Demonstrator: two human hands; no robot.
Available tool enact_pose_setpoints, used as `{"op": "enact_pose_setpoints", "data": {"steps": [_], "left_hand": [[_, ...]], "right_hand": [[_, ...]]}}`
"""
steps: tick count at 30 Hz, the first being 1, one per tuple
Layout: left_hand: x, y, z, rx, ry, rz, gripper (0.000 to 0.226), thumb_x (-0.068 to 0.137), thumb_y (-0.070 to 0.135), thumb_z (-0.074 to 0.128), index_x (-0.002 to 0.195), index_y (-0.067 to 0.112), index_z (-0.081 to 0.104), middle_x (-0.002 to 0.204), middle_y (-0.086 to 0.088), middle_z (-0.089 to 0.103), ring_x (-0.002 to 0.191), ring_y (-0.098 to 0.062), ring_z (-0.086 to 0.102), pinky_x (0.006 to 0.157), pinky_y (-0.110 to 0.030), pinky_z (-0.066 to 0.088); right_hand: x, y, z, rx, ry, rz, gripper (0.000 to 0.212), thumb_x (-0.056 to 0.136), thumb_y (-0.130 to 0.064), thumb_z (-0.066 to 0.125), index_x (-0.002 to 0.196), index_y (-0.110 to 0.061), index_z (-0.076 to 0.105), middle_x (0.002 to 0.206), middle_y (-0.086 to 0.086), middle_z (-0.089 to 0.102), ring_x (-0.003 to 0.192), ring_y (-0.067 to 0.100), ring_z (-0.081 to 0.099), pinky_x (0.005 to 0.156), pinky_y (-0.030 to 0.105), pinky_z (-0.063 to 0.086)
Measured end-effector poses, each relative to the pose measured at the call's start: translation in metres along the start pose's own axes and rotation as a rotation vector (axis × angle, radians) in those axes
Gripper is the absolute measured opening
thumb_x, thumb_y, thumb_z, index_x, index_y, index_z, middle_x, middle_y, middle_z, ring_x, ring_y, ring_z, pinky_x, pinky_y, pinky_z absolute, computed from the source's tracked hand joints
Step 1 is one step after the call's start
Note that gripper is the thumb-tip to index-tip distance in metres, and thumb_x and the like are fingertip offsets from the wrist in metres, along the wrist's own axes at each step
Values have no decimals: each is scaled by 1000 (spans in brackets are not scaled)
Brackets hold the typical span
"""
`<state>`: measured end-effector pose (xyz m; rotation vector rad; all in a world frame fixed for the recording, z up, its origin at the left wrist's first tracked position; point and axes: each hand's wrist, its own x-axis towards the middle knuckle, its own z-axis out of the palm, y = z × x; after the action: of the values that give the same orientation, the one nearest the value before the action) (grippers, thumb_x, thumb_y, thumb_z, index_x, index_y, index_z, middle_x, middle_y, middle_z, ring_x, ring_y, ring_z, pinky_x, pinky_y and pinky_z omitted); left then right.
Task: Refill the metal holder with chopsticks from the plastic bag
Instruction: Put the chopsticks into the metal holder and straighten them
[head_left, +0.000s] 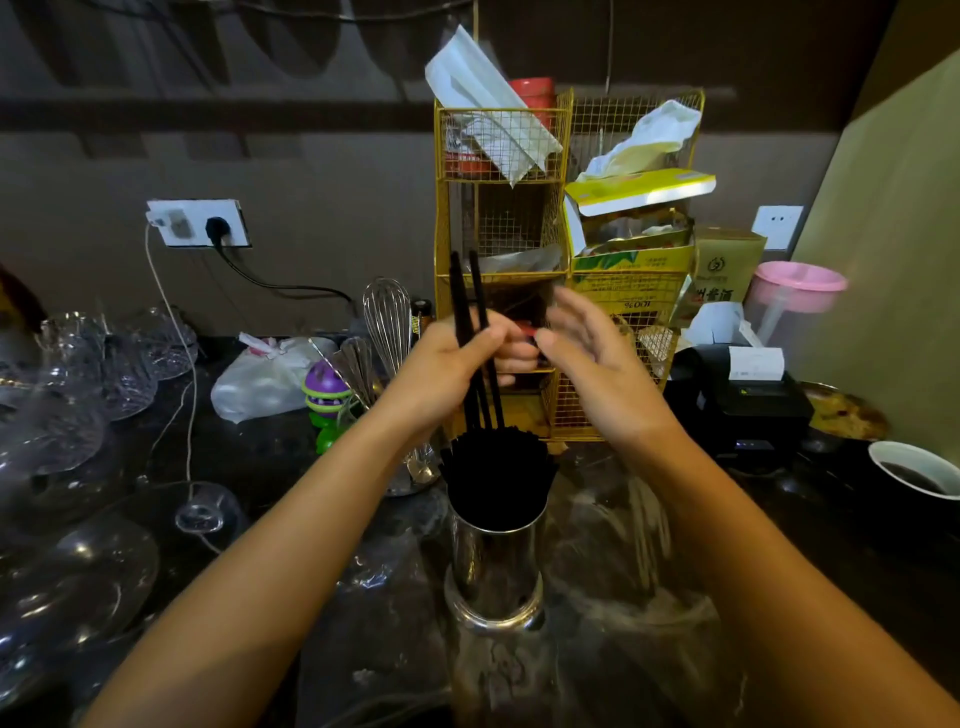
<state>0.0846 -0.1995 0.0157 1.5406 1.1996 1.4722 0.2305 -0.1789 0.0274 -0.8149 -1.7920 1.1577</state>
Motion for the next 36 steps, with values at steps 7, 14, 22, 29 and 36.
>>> {"op": "enact_pose_setpoints", "data": {"steps": [7,14,22,29,36], "left_hand": [[-22,-31,20,105,-51,-23,41,89,1,38,70,31,59,59,23,67,65,14,57,66,-6,46],[-39,-58,25,260,-45,-32,27,88,-1,39,86,23,53,81,17,51,73,11,52,65,2,41],[-47,-80,19,336,-76,-78,28,83,0,48,110,9,54,89,20,53,84,7,51,71,0,41],[-59,-93,20,442,-5,-94,32,77,-3,54,107,6,59,97,-4,63,92,-14,58,76,-12,44],[-63,-88,16,436,-19,-113,29,75,0,60,102,8,62,83,3,64,70,4,57,66,-5,42]], "right_hand": [[-3,5,17,-756,-224,-395,64,92,-37,39,143,-26,1,156,-7,-3,129,-7,-9,107,14,-4],[-7,34,31,-942,-419,-328,66,93,-41,32,143,-16,-3,156,-2,-9,127,-3,-21,110,21,-11],[-23,68,35,-894,-557,-161,65,93,-42,32,143,-12,3,157,3,-2,142,9,-7,111,21,-7],[-40,88,37,-805,-585,-117,67,93,-42,31,142,-14,-5,156,1,-6,134,-1,-13,112,19,-7],[-43,91,38,-770,-555,-140,73,87,-54,22,142,-14,-2,154,-5,-4,133,-2,-12,114,19,-5]]}}
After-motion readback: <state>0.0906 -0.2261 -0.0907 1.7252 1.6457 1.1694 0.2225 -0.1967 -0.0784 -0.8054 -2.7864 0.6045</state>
